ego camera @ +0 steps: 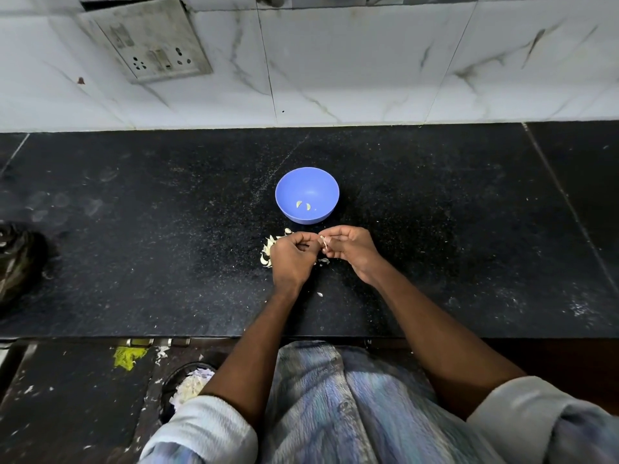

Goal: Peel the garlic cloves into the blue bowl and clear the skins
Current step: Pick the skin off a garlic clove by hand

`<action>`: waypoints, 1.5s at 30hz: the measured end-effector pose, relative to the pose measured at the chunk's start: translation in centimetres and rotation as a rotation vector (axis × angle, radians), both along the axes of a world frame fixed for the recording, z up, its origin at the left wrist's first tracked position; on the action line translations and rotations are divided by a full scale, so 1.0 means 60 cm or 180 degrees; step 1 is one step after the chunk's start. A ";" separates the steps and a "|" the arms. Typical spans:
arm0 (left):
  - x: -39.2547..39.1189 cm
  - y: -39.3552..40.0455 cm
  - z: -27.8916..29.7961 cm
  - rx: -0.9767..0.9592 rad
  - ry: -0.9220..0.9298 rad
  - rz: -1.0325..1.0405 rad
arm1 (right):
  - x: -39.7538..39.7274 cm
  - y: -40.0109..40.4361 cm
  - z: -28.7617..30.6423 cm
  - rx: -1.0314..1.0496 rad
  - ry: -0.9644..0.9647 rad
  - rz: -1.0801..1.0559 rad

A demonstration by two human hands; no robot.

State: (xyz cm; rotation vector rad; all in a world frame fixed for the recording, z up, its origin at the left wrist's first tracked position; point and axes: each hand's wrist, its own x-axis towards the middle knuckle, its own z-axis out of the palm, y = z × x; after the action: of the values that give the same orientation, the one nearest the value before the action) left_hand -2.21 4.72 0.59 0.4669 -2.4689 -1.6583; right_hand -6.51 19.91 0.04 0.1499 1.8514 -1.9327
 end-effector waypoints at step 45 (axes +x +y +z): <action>0.001 -0.010 0.005 0.0779 -0.0408 0.0109 | -0.009 -0.005 0.012 0.0553 0.0457 0.0158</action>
State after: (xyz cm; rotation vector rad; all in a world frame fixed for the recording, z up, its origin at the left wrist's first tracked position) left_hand -2.16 4.12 0.89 0.6597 -2.3355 -1.9853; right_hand -7.07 19.58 0.78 0.0196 2.0963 -1.7896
